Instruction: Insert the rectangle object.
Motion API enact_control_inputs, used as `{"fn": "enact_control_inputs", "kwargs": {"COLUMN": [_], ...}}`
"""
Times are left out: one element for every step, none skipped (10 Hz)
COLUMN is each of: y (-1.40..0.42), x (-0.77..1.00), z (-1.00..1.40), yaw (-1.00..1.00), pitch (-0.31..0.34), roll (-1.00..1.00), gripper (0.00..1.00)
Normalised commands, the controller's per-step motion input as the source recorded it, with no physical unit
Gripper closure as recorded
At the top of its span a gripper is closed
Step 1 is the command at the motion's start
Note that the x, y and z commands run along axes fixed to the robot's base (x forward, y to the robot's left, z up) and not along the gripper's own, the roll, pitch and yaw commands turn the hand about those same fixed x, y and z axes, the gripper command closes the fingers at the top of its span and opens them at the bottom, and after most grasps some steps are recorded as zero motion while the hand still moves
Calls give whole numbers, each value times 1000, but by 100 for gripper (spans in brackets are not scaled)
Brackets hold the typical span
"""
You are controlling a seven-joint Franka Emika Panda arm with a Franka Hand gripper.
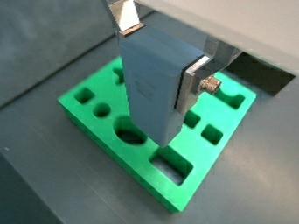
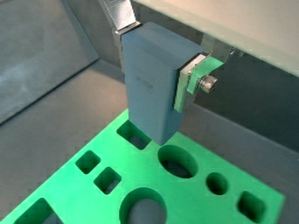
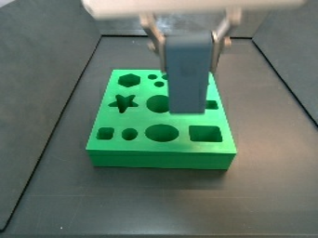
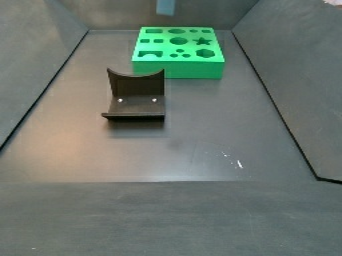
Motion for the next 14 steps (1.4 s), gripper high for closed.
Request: {"fn": "enact_control_inputs", "kwargs": {"y": [0, 0, -34, 0, -17, -103, -231, -283, -169, 0, 86, 66, 17, 6], "x": [594, 440, 323, 286, 134, 163, 271, 354, 446, 274, 0, -226, -389, -389], "z": [-840, -711, -537, -446, -403, -351, -383, -414, -457, -506, -420, -300, -203, -163], "yaw": [0, 0, 0, 0, 23, 40, 11, 77, 131, 111, 151, 163, 111, 111], "pitch": [203, 161, 127, 113, 86, 94, 84, 81, 121, 110, 67, 0, 0, 0], "roll": [16, 41, 53, 39, 67, 80, 63, 23, 0, 0, 13, 14, 0, 0], "gripper": [100, 100, 100, 100, 100, 100, 100, 100, 100, 100, 100, 100, 100, 100]}}
